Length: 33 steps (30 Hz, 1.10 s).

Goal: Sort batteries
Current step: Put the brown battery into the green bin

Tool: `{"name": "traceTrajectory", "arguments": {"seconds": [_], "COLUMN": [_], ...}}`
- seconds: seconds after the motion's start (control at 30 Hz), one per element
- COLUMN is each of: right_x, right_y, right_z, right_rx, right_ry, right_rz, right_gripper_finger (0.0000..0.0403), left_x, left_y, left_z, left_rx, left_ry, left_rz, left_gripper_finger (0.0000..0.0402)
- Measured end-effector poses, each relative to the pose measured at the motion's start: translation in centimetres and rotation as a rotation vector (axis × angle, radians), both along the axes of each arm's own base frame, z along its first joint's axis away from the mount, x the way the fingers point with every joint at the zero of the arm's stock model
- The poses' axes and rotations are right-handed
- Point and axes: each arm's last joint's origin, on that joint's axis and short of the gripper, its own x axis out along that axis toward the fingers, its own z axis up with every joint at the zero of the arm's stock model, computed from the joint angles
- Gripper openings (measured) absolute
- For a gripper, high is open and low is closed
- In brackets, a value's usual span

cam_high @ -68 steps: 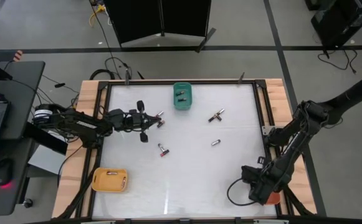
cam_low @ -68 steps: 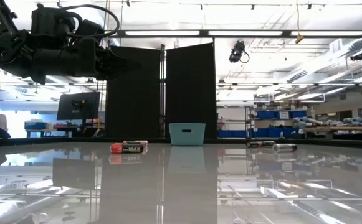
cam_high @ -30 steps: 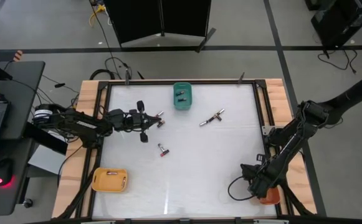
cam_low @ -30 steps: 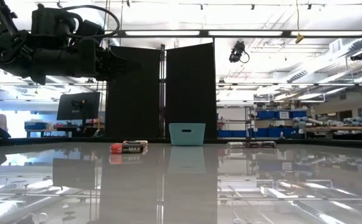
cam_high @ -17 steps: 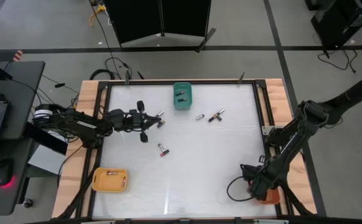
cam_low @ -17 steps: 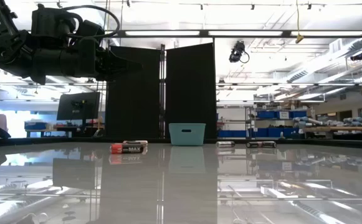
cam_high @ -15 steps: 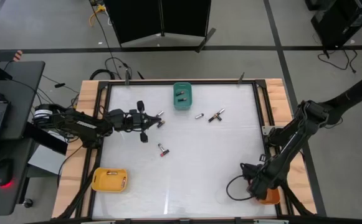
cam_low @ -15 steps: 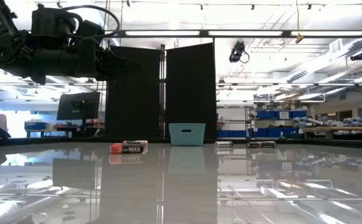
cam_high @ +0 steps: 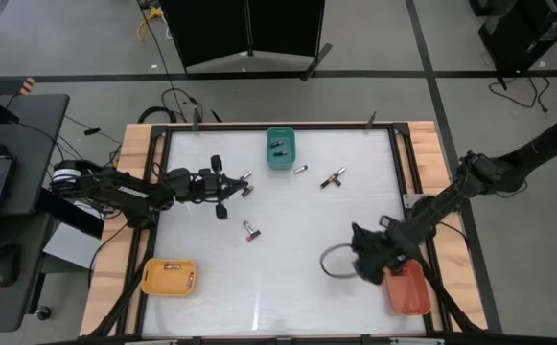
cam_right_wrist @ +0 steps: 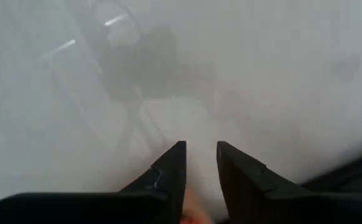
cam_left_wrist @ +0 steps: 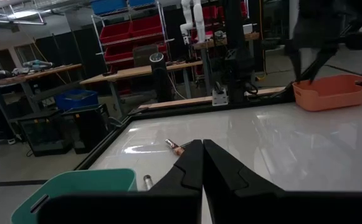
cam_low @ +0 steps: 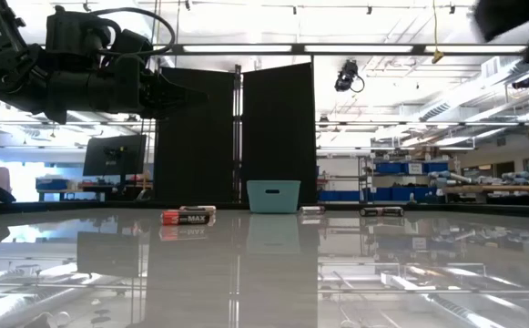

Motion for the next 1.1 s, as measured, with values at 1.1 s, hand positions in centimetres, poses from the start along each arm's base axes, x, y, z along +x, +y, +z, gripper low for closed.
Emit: {"name": "traceTrajectory", "arguments": {"seconds": [1.1], "right_x": [11.0], "right_y": [-21.2], "right_z": [-6.9], "right_rx": [-0.137], "right_ry": [0.023], "right_rz": [0.516], "right_gripper_finger": [0.0162], "left_x": [0.0], "left_y": [0.0], "left_z": [-0.5], "left_rx": [-0.025], "left_ry": [0.050], "left_rz": [0.015], "left_gripper_finger": [0.0012]}}
